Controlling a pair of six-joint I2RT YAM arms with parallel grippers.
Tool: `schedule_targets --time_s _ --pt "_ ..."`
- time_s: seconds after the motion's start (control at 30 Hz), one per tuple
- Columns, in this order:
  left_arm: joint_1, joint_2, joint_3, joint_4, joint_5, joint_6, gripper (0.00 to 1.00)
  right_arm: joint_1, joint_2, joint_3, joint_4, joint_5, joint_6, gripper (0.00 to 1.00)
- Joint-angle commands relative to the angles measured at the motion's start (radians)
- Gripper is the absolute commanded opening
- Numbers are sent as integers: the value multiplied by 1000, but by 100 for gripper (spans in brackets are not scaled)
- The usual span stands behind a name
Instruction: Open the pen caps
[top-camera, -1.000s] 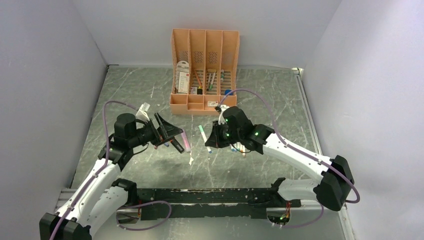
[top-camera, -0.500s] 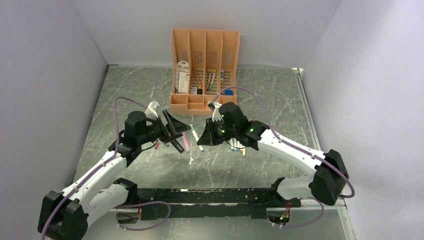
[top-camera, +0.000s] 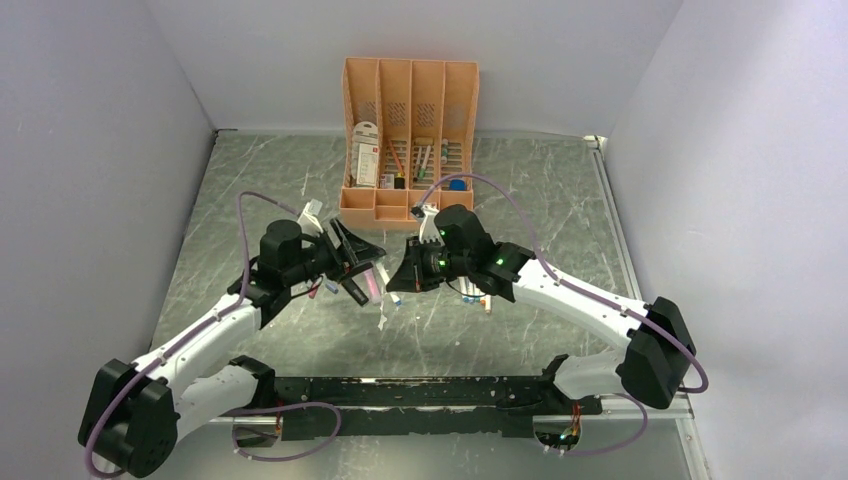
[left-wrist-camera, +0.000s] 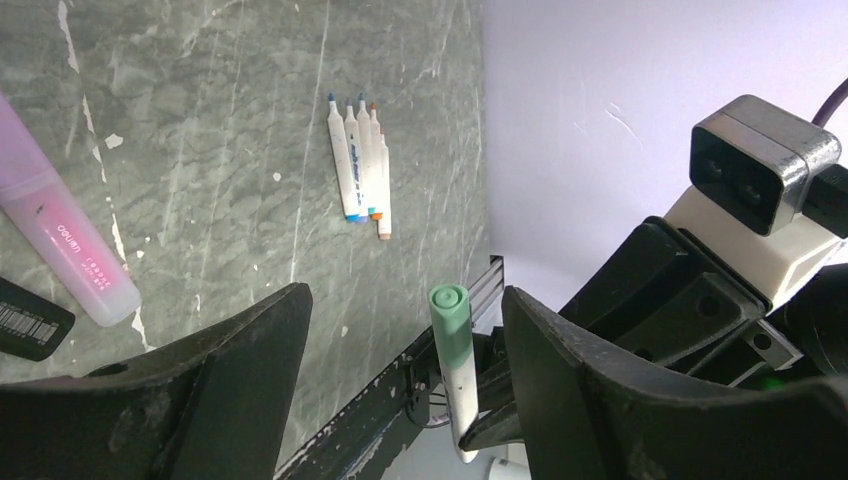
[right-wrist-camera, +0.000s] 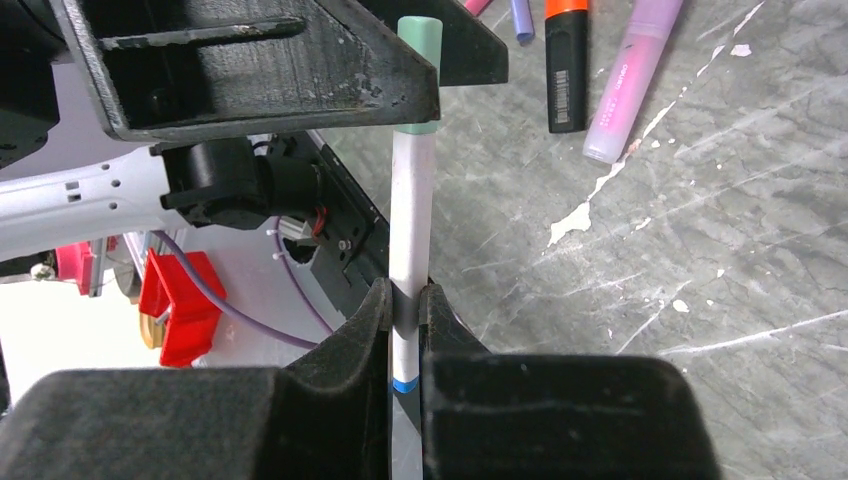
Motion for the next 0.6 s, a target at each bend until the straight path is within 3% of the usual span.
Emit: schedule_targets --time_s 0.0,0.43,0.57 --pt "-17 11 18 73 -6 -25 78 7 8 18 21 -3 7 0" --pt "-45 -18 0 68 -4 -54 56 11 19 -5 44 14 21 0" --pt "-49 -13 0 66 -1 -51 45 12 17 -7 37 25 19 0"
